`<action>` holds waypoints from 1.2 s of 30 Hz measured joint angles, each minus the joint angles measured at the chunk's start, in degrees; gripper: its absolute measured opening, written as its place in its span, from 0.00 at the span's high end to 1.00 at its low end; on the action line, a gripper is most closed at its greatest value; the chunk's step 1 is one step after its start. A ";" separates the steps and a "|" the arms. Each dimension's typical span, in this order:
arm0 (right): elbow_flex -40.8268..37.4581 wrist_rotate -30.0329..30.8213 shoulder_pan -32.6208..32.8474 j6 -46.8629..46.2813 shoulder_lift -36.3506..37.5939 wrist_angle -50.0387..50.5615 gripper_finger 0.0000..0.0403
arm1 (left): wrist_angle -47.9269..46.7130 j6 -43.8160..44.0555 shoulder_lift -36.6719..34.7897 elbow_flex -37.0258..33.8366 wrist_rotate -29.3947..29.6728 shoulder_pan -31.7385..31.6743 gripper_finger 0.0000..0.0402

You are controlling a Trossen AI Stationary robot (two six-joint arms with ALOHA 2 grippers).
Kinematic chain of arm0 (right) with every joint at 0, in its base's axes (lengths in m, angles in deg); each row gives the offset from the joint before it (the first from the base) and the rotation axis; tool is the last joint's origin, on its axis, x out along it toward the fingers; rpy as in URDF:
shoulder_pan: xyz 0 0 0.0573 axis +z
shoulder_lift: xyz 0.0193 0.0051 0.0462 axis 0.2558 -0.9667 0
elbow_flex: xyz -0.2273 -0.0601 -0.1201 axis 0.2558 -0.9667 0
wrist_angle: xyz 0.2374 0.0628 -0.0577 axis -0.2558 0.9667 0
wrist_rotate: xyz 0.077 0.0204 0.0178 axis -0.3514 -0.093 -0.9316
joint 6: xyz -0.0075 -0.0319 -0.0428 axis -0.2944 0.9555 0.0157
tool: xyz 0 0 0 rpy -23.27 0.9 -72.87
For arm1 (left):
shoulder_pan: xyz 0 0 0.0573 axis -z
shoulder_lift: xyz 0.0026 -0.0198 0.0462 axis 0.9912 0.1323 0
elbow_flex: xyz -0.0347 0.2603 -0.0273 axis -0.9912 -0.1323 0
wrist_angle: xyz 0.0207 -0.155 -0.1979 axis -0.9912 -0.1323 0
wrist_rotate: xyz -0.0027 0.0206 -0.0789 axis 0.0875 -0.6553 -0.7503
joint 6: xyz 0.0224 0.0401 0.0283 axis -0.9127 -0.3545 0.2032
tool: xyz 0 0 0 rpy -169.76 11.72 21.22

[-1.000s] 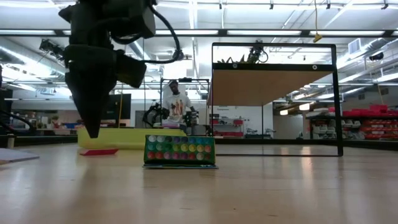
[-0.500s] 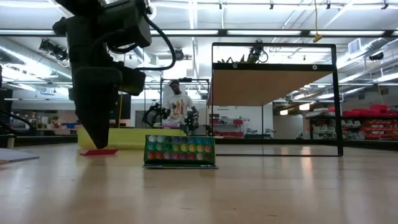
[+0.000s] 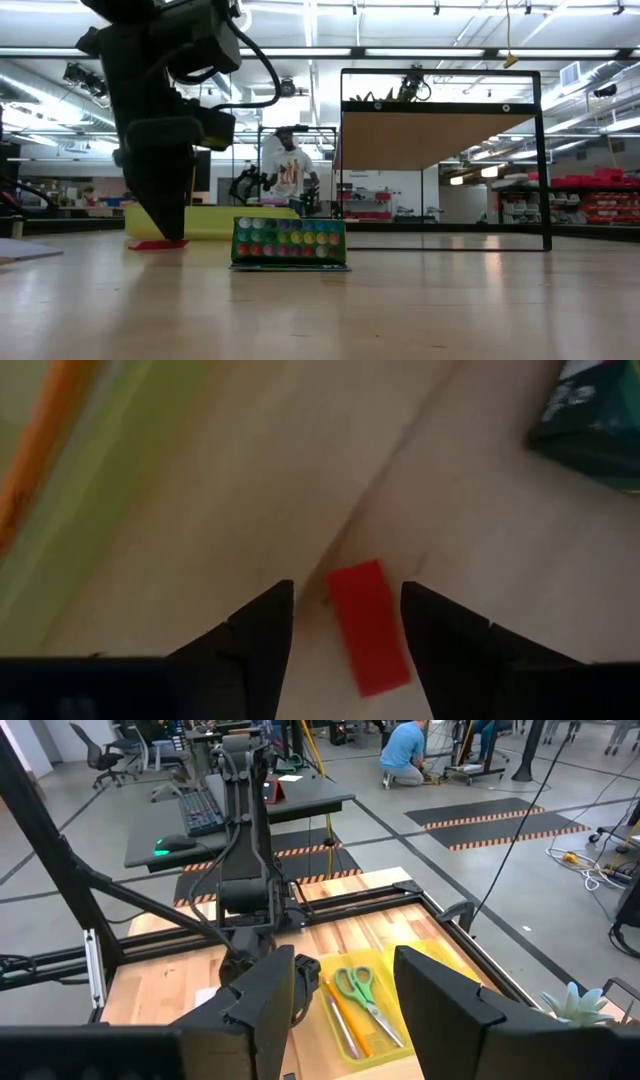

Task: Pack school essentials
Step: Put the red eraser into the yellow supply box

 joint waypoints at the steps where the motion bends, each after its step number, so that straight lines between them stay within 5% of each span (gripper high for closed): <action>1: 0.00 0.00 0.00 -0.01 0.00 -0.03 0.55 | 0.86 0.51 0.35 0.03 -0.01 0.40 0.52; 11: -0.04 0.01 0.00 0.10 0.02 -0.64 0.55 | 0.67 4.20 1.74 0.17 2.22 2.63 0.57; 24: -0.04 0.00 0.00 0.08 0.02 -0.79 0.55 | 0.21 4.17 2.06 0.14 2.07 2.61 0.81; 36: -0.04 0.00 0.00 0.40 0.02 -0.82 0.55 | -1.94 -0.37 0.51 1.26 0.71 2.56 0.83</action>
